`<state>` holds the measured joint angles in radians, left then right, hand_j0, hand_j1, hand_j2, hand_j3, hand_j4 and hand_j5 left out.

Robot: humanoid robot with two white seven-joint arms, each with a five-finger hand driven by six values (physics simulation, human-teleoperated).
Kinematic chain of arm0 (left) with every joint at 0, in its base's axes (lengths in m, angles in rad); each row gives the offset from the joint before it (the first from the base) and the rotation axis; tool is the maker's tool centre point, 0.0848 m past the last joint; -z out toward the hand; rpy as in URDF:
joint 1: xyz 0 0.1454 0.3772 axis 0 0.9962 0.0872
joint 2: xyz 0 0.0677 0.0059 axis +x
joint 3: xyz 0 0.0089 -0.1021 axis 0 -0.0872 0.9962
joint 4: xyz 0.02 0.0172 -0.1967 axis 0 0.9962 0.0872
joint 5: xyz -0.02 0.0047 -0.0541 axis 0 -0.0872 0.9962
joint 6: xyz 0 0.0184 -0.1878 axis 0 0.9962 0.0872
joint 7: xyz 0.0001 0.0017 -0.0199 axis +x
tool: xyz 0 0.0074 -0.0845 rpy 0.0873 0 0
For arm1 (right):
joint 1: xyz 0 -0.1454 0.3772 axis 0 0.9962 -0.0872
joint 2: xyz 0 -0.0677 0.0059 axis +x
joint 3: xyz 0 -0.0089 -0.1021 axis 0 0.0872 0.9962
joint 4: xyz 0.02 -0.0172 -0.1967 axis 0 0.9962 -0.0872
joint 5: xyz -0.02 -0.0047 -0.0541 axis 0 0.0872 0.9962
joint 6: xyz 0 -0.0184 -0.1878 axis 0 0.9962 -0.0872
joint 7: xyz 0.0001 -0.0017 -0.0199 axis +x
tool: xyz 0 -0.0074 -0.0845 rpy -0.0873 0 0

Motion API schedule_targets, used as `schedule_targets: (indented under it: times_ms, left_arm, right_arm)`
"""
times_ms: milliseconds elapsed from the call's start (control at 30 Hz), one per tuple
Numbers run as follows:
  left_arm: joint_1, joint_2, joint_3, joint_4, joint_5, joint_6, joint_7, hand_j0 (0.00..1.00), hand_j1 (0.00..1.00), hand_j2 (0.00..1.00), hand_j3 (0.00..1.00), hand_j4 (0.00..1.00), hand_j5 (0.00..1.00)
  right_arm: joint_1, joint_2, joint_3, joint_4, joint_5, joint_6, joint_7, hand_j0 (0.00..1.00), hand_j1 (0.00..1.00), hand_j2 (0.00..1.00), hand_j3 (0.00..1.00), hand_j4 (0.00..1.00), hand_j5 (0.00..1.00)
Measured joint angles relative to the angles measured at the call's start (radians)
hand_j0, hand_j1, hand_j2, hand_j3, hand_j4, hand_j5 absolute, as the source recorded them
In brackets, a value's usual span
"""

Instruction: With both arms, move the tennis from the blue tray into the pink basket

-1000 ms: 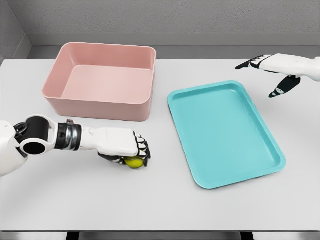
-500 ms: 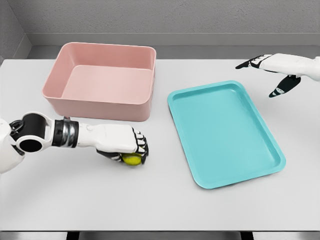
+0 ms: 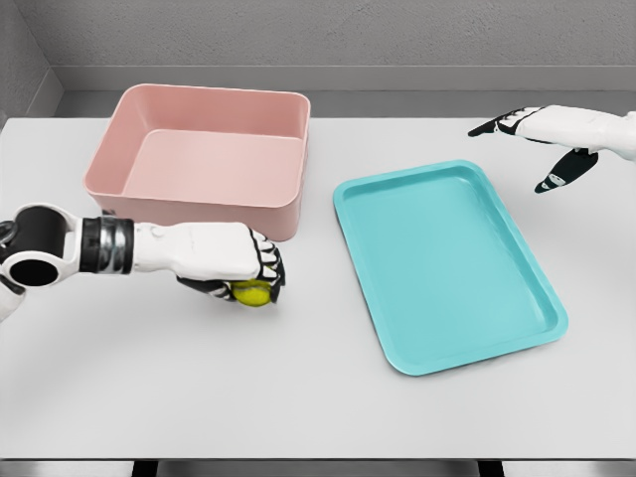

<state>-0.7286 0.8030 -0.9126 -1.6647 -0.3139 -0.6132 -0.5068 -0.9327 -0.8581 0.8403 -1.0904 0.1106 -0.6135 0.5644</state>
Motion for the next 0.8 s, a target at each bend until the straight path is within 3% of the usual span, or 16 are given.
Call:
schedule_targets:
  times_ms: [800]
  left_arm:
    - [-0.028,0.029,0.024,-0.020,0.026,0.000,-0.002,0.55,0.55,0.55,0.55,0.55,0.55]
  right_arm:
    - [-0.002,0.000,0.000,0.000,0.000,0.000,0.000,1.00,1.00,1.00,1.00,1.00,1.00]
